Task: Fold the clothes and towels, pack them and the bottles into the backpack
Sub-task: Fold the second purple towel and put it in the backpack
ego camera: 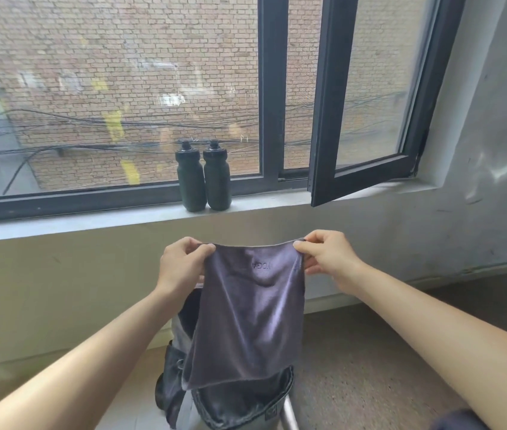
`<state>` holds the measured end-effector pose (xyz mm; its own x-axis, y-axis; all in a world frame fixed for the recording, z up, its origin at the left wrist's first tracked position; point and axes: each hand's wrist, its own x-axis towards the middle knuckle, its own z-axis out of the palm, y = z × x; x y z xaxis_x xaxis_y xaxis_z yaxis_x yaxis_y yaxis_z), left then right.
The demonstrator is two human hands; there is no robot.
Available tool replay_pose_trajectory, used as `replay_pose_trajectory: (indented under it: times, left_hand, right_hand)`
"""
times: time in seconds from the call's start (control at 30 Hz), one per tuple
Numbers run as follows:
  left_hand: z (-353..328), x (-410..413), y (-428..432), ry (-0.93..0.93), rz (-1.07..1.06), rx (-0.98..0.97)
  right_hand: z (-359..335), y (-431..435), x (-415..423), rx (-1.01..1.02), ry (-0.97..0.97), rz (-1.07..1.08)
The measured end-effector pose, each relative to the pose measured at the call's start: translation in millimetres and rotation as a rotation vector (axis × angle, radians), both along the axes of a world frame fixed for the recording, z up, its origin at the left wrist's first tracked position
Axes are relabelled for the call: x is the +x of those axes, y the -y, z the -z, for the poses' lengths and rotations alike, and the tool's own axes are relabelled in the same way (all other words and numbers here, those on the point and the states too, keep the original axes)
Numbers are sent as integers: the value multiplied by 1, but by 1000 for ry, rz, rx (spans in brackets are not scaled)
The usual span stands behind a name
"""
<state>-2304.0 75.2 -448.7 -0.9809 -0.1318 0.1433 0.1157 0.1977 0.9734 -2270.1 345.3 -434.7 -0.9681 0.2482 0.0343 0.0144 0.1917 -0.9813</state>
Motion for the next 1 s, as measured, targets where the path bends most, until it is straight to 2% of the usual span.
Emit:
replay_pose_trajectory:
  times: [0.13,0.43,0.5,0.67,0.87,1.0]
  left_hand:
    - [-6,18,-27,19,201,0]
    - [-16,40,-47,26,350,92]
    - [-18,42,-47,37,373,116]
    - [-22,48,-46,44,515,151]
    - [-23,51,-47,-1,522,124]
    - [-18,50,-48,-5,524,98]
  right_hand:
    - [-12,27,14,-55,-5,-185]
    - [-14,49,24,-87,-20,-402]
    - [-15,46,25,-94,-43,-412]
    - [-15,41,26,80,-190,-402]
    - [-21,42,29,155,-79,-521]
    - [-20,38,26,180,-80,-430]
